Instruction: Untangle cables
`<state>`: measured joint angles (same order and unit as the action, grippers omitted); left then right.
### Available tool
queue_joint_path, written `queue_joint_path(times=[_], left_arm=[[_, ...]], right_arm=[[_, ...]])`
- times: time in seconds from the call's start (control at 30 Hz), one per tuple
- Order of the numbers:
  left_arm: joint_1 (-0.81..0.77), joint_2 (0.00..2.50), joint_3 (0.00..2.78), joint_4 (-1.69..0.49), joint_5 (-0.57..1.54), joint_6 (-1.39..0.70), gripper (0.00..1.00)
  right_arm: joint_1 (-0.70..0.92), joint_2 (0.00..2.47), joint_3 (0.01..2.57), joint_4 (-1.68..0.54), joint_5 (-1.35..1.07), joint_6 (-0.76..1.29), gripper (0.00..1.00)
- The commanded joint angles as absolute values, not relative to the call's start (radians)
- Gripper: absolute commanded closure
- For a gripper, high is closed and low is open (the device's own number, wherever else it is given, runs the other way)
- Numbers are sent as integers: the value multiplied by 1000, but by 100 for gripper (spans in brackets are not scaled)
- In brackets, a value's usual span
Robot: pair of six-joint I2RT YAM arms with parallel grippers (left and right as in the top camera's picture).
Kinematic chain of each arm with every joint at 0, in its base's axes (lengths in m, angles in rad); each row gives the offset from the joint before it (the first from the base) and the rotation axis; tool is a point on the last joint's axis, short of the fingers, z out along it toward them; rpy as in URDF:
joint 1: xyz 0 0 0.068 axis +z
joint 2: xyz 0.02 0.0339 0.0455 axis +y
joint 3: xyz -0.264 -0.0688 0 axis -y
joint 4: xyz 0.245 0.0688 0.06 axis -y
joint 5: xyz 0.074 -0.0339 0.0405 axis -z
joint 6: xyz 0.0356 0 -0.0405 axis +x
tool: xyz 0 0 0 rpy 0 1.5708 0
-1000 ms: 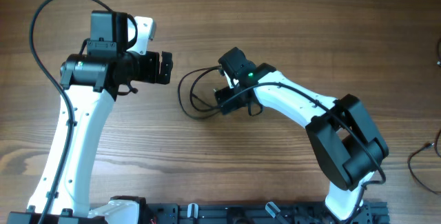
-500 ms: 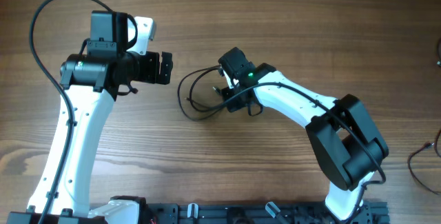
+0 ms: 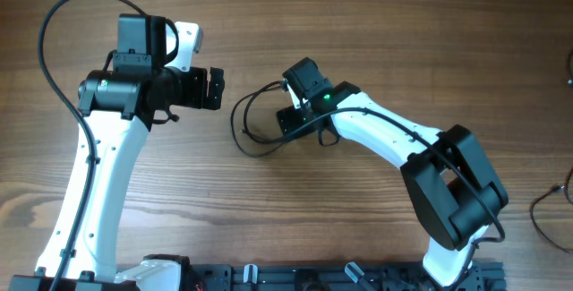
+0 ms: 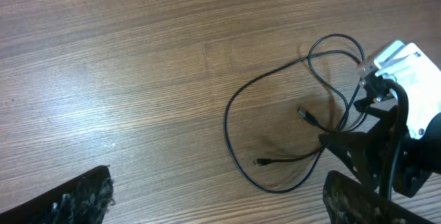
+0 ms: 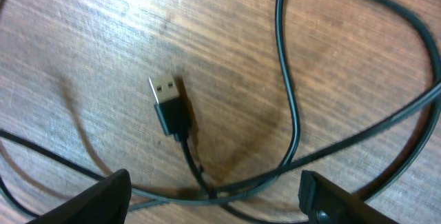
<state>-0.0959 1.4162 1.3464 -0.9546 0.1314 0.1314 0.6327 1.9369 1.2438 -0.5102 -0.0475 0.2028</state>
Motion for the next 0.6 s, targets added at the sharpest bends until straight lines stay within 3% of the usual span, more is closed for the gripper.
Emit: queue_joint_path(times=[0.0,0.57], left_arm=[[-91,1399,1341,-956,137,150,0],[-92,1398,1342,-973,146,150,0]], right_arm=[[636,1911,1237,-485,-15,183,20],[636,1964,1237,-487,98,183,19]])
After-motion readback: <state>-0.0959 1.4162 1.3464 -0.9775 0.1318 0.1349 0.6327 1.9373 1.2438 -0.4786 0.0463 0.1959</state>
